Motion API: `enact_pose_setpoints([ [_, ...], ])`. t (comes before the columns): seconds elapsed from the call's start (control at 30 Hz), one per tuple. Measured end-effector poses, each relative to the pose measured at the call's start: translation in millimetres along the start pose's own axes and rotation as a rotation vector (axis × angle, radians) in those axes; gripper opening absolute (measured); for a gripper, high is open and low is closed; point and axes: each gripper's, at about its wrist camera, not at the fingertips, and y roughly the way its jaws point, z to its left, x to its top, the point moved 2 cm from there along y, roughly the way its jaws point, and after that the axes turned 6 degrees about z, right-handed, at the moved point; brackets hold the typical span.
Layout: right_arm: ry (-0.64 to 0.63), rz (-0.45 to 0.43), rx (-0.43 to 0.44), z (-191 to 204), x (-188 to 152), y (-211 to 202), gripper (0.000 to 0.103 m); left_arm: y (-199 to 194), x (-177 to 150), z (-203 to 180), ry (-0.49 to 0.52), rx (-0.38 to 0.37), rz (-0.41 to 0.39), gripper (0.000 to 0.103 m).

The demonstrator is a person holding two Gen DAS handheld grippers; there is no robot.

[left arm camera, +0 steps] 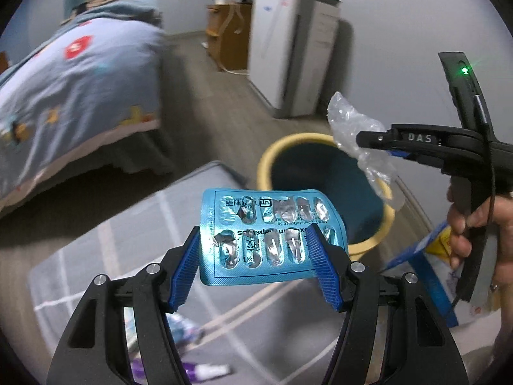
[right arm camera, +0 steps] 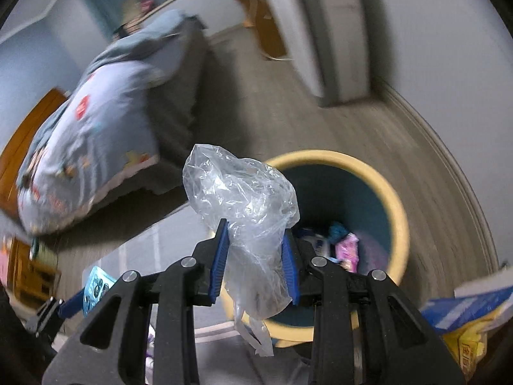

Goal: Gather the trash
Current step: 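Carry plastic bag and blister pack over the bin and open both tools to drop them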

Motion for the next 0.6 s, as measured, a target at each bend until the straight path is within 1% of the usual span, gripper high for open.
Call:
enact_pose_setpoints([
  [0.07, 0.038, 0.007, -0.016, -15.8, 0.6, 2.3, 0.031, 14.7, 10.4, -18.0, 0.031, -0.012, 0.022, 0.066],
  [0.2, 0.081, 0.027, -0.045, -36.9, -0.3, 9.8, 0.031, 39.0, 24.9, -40.4, 0.081, 0.011, 0.047, 0.066],
  [0.3, 0.082, 0.029, -0.068, -46.0, -0.1, 13.1, 0.031, 57.0, 35.0, -46.5, 0.086, 0.025, 0.056, 0.066],
  [0.4, 0.102, 0.024, -0.063, -53.7, 0.0, 12.9, 0.031, 69.7, 41.1, -52.2, 0.081, 0.025, 0.063, 0.066],
  [0.53, 0.112, 0.013, -0.054, -58.7, 1.1, 10.7, 0.031, 75.9, 48.1, -58.6, 0.088, 0.026, 0.045, 0.067],
  [0.6, 0.120, 0.004, -0.052, -60.7, 2.1, 9.6, 0.031, 75.1, 50.6, -60.2, 0.085, 0.013, 0.023, 0.067],
])
